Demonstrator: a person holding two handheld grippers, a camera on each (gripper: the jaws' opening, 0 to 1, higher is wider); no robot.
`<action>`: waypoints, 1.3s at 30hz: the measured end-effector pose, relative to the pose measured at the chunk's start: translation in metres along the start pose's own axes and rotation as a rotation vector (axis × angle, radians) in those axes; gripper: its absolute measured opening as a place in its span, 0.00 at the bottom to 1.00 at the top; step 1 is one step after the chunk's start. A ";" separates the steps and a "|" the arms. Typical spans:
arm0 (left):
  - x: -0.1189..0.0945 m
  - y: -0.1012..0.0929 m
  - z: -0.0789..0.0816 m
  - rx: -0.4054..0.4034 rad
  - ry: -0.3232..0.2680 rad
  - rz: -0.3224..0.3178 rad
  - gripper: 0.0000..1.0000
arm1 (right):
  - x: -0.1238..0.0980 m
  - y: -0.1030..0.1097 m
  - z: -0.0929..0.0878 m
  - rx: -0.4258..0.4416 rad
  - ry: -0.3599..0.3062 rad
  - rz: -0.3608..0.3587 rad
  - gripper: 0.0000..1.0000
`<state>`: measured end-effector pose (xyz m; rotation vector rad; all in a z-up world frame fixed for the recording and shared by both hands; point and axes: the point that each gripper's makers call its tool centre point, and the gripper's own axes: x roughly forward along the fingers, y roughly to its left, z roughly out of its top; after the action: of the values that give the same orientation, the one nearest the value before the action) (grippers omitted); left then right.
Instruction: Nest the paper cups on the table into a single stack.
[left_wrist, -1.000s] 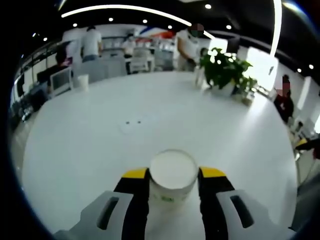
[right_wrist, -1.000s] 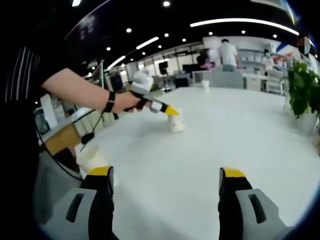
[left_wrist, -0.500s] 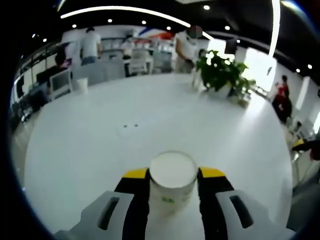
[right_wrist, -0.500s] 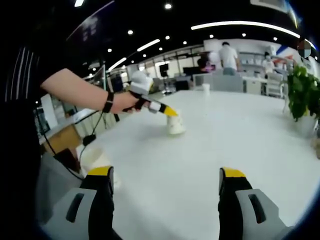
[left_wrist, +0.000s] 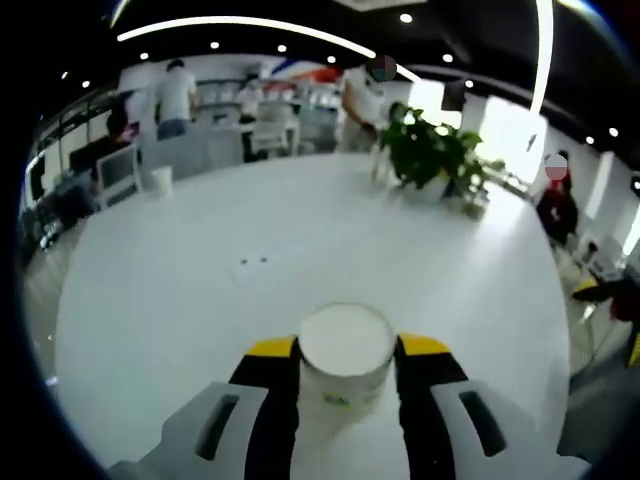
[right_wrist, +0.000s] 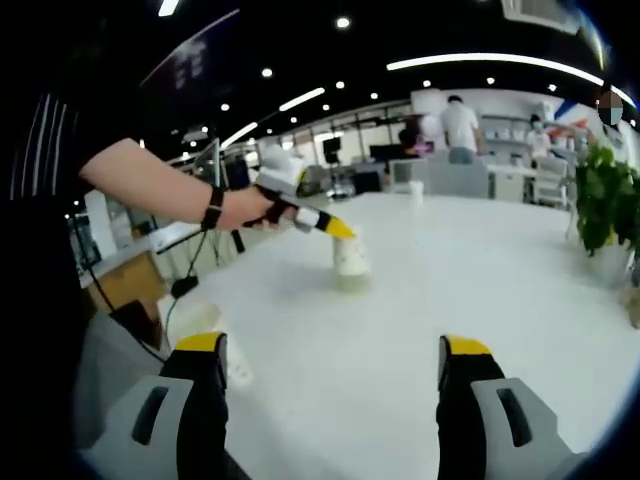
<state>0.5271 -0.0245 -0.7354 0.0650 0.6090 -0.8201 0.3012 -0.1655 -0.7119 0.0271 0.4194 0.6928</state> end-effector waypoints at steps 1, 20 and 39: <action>-0.004 -0.001 0.001 -0.005 -0.002 -0.002 0.36 | 0.000 0.001 0.001 0.000 -0.001 -0.001 0.85; -0.041 -0.024 -0.004 0.034 -0.016 -0.049 0.36 | -0.005 0.026 0.010 -0.024 -0.013 0.007 0.84; -0.069 -0.030 -0.009 -0.003 -0.046 -0.082 0.36 | 0.003 0.043 0.014 -0.038 -0.017 0.031 0.84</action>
<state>0.4658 0.0032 -0.7009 0.0186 0.5720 -0.8976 0.2823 -0.1283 -0.6933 0.0031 0.3901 0.7304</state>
